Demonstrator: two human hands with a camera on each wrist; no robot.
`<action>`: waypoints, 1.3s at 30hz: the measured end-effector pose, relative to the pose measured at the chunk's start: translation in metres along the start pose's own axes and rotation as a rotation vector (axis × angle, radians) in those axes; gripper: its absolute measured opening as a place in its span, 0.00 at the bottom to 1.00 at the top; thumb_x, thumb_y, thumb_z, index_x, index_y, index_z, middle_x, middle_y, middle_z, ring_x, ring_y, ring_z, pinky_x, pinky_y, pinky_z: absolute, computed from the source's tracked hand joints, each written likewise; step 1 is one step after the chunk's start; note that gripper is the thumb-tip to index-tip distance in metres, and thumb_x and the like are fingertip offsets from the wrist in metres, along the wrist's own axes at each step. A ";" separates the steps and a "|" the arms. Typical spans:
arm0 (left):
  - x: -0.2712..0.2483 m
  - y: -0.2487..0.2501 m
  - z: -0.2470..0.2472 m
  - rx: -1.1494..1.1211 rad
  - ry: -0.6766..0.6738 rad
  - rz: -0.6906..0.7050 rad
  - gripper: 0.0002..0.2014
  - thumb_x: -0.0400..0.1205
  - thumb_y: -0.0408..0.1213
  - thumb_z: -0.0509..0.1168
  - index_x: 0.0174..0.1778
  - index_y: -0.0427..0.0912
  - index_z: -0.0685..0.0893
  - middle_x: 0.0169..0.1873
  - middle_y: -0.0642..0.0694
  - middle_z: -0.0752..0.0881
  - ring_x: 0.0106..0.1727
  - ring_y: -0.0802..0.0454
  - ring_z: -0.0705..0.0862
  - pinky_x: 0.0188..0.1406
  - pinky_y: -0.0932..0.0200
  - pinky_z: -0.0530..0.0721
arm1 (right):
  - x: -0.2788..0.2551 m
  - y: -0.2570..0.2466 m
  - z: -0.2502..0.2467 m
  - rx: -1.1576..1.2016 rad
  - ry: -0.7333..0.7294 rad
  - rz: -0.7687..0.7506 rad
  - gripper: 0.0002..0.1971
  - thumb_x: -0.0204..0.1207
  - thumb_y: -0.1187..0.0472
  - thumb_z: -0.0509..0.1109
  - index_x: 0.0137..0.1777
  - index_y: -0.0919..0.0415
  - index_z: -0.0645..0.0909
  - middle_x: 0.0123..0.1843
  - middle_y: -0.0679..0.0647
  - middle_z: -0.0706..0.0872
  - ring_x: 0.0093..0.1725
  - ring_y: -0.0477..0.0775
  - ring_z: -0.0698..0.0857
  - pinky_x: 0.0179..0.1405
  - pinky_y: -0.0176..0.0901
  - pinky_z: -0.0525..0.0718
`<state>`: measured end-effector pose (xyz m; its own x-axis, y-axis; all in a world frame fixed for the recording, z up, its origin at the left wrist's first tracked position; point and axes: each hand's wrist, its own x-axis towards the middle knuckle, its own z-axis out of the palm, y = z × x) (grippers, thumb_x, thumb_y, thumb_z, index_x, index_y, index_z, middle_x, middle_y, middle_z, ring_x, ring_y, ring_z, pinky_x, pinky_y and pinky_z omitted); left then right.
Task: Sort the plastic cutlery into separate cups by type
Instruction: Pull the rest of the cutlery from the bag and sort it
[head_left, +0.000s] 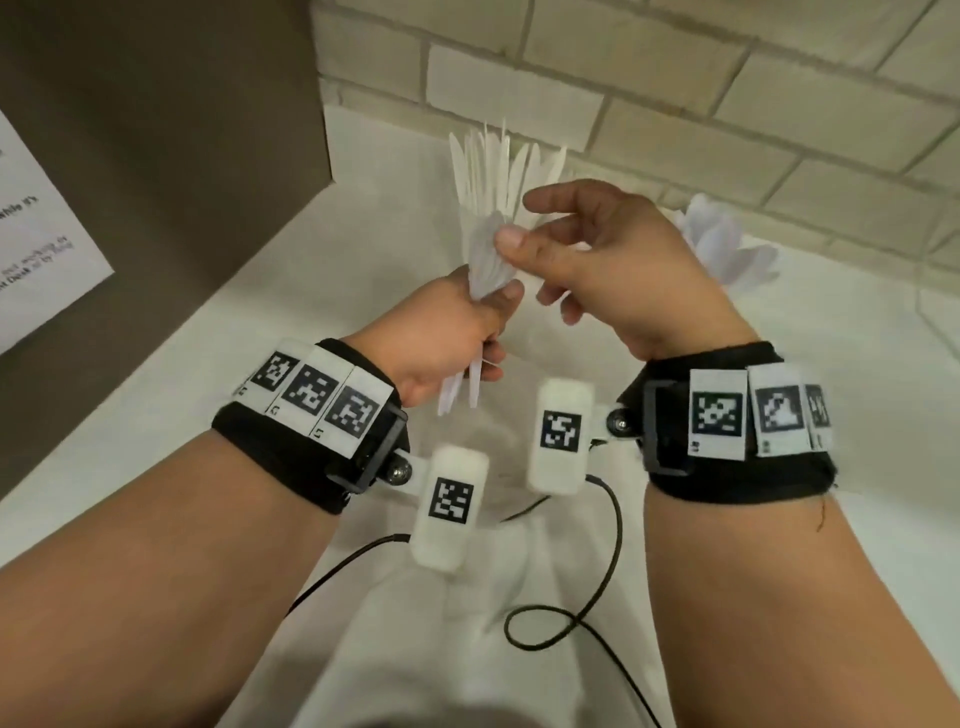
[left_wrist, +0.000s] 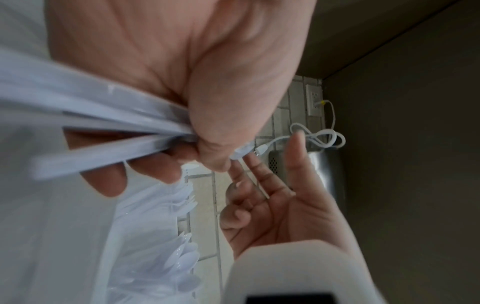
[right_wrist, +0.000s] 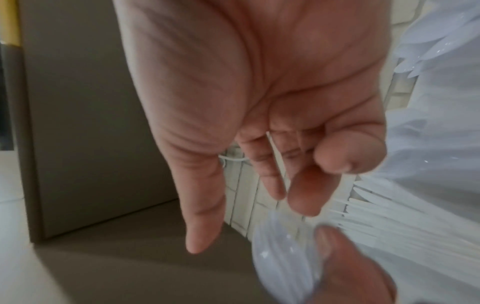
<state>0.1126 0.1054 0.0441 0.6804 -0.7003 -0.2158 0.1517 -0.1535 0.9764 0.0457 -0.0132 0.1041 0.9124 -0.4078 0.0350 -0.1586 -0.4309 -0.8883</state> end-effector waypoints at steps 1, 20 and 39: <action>0.000 -0.002 0.003 0.067 0.004 0.010 0.13 0.86 0.45 0.58 0.63 0.43 0.75 0.43 0.47 0.81 0.33 0.53 0.79 0.46 0.47 0.90 | -0.006 0.002 0.005 -0.044 0.010 0.007 0.29 0.66 0.45 0.80 0.64 0.54 0.78 0.46 0.51 0.88 0.35 0.48 0.87 0.27 0.41 0.81; -0.016 -0.010 -0.002 -0.168 -0.196 0.017 0.20 0.88 0.49 0.50 0.70 0.43 0.75 0.34 0.50 0.82 0.29 0.58 0.79 0.32 0.60 0.77 | -0.027 0.030 0.026 0.269 0.125 0.067 0.07 0.81 0.67 0.66 0.52 0.64 0.86 0.36 0.56 0.87 0.28 0.48 0.82 0.30 0.39 0.83; -0.013 -0.012 0.003 -0.224 -0.108 -0.079 0.08 0.87 0.39 0.57 0.52 0.40 0.79 0.39 0.44 0.83 0.36 0.53 0.81 0.42 0.54 0.83 | -0.027 0.046 0.021 0.207 0.222 0.073 0.13 0.81 0.64 0.66 0.52 0.78 0.81 0.46 0.77 0.86 0.45 0.74 0.87 0.36 0.55 0.91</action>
<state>0.0998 0.1143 0.0354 0.5816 -0.7644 -0.2783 0.3644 -0.0611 0.9293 0.0220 -0.0053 0.0524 0.7934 -0.6070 0.0466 -0.1195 -0.2303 -0.9657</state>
